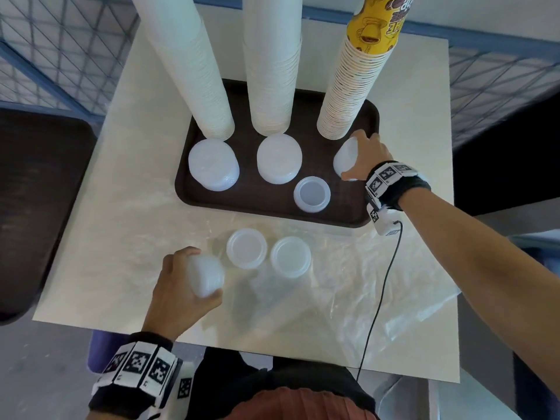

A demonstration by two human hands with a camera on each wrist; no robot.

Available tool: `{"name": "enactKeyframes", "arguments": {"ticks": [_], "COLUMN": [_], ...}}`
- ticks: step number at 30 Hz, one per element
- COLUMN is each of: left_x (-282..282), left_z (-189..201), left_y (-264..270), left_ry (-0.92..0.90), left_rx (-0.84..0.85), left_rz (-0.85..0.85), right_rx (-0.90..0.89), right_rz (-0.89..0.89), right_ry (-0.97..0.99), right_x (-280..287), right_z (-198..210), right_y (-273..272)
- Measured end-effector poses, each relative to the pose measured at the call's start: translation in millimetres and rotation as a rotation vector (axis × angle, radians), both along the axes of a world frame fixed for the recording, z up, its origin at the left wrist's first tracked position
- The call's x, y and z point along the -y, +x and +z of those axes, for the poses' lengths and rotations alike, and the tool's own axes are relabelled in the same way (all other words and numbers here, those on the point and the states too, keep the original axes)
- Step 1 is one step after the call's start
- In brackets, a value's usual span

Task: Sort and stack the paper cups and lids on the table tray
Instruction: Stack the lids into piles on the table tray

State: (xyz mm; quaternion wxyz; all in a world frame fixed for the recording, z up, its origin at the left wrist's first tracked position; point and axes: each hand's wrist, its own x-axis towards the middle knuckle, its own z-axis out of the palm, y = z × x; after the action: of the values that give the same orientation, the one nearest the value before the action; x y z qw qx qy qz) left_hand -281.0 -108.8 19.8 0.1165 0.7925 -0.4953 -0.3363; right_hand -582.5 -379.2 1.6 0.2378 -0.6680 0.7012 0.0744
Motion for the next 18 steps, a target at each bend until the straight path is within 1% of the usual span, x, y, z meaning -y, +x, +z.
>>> {"name": "enactKeyframes", "arguments": {"ticks": [12, 18], "left_x": [-3.1, -1.6], "left_z": [4.7, 3.2], "left_y": [4.8, 7.5], "left_ry": [0.021, 0.01], "left_rx": [-0.02, -0.031], "left_rz": [0.028, 0.032], "right_rx": [0.012, 0.027], "right_rz": [-0.039, -0.017], "right_ry": [-0.019, -0.036], "right_x": [-0.8, -2.2], "right_z": [-10.3, -11.8], "right_y": [3.7, 5.3]}}
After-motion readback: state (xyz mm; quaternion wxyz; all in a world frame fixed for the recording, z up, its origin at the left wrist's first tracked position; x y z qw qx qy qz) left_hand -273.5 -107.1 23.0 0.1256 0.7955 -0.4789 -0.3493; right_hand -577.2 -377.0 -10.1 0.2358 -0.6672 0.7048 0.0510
